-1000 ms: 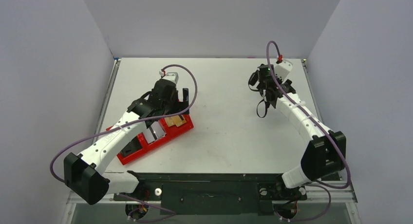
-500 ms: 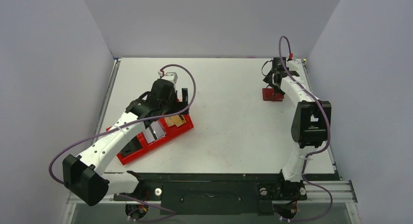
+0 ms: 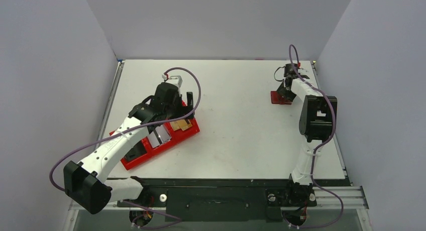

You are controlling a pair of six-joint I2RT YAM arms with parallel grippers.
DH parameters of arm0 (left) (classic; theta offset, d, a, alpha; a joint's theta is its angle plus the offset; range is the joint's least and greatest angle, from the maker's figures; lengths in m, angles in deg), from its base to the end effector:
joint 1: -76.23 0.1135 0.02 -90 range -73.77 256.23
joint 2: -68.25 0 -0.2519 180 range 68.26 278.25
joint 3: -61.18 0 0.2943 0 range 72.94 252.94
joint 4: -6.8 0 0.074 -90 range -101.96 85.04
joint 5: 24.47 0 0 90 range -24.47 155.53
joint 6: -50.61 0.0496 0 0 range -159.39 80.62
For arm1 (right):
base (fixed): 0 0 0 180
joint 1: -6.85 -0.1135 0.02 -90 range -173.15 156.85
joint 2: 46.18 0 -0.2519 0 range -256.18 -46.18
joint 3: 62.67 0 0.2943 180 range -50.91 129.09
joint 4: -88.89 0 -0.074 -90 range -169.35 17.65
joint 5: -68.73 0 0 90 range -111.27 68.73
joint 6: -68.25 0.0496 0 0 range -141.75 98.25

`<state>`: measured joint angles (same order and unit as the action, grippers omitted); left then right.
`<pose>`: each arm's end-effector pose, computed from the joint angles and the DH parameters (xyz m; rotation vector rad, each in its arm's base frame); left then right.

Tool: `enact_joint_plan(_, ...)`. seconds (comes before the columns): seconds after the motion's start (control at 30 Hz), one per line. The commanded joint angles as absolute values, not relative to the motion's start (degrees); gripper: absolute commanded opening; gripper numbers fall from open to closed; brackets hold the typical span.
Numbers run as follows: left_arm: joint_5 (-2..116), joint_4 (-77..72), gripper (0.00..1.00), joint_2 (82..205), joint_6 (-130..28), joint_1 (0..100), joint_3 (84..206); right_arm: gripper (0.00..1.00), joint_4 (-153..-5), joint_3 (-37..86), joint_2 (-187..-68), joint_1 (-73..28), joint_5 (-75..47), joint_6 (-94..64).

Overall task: Take the credit cards out of the card holder
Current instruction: Move the card holder to the center of the board.

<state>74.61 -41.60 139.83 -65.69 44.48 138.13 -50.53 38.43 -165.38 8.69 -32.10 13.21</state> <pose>0.2790 -0.1635 0.2961 0.0305 2.3330 -0.3297 0.4859 -0.0249 0.1371 0.8746 2.4130 -0.0281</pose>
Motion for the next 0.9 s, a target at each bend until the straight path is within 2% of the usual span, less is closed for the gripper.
enact_joint_plan(0.0,74.18,-40.32,0.98,138.32,-65.75,44.96,138.09,0.38,-49.26,42.17,-166.46,8.88,-31.48,11.4)
enact_joint_plan(0.13,74.26,-40.45,0.98,138.8,-65.88,44.96,138.22,0.34,-47.89,42.77,-167.21,8.48,-32.33,11.27)
enact_joint_plan(0.5,73.87,-39.96,0.98,140.03,-66.3,45.07,138.29,0.34,-42.58,45.14,-168.99,4.1,-41.32,8.81)
enact_joint_plan(0.87,73.78,-40.26,0.98,139.96,-66.25,45.03,138.29,0.34,-41.12,46.23,-169.93,5.03,-40.04,7.95)
